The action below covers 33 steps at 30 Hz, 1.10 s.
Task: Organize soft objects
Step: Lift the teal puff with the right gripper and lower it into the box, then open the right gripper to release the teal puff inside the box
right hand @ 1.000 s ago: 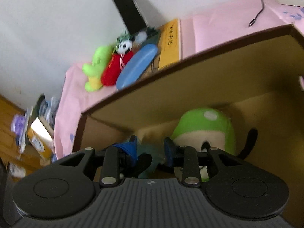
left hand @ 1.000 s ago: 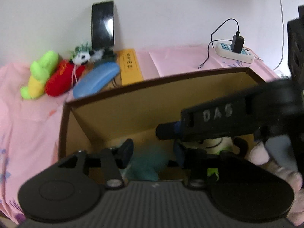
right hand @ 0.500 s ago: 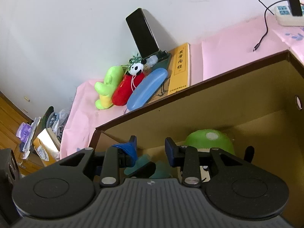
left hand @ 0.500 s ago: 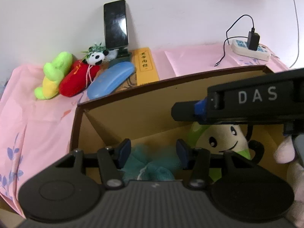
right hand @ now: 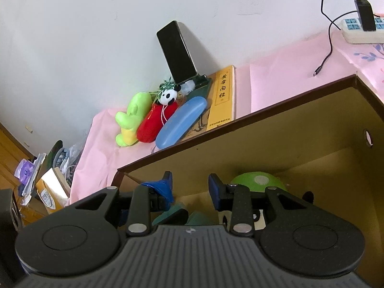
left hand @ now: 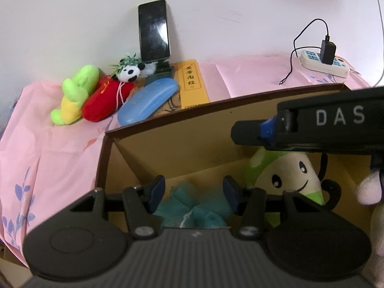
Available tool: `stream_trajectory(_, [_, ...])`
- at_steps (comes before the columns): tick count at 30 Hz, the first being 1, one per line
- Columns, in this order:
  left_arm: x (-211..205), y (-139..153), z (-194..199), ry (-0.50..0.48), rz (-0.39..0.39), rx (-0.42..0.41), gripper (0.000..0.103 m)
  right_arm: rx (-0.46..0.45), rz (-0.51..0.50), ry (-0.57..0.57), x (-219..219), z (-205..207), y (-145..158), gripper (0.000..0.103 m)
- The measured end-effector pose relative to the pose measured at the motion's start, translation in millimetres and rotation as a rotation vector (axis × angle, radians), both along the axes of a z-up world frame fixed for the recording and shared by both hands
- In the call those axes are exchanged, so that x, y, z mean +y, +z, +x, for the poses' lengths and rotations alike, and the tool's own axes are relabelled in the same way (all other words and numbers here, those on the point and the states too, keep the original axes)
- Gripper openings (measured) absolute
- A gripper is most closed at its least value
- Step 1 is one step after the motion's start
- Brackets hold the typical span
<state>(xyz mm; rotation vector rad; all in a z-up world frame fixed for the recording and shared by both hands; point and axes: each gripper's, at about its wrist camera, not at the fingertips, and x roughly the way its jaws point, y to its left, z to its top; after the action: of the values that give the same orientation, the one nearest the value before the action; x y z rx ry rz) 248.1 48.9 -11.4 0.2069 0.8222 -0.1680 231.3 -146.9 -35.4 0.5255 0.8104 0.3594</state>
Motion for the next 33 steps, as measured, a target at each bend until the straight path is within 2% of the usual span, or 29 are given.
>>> stream_trajectory(3, [-1.8, 0.3, -1.0, 0.002, 0.014, 0.000, 0.053, 0.010, -0.003, -0.009, -0.4, 0.3, -0.3, 0.017])
stream_trajectory(8, [6.2, 8.9, -6.8, 0.024, -0.006, -0.031, 0.053, 0.013, -0.027, -0.003, 1.5, -2.0, 5.7, 0.017])
stream_trajectory(11, [6.7, 17.7, -15.0, 0.046, 0.020, -0.075, 0.053, -0.017, -0.081, 0.005, 7.6, -10.2, 14.9, 0.017])
stream_trajectory(15, [12.0, 35.8, -30.3, 0.073, 0.026, -0.115, 0.054, -0.042, -0.087, 0.003, 8.1, -24.2, 28.1, 0.017])
stream_trajectory(23, [20.7, 72.9, -83.5, 0.105, -0.014, -0.188, 0.059, -0.130, -0.137, 0.023, 15.8, -68.2, 53.6, 0.017])
stream_trajectory(33, [24.4, 100.0, -155.7, 0.108, -0.048, -0.231, 0.064, -0.163, -0.106, 0.048, 17.8, -121.1, 69.4, 0.017])
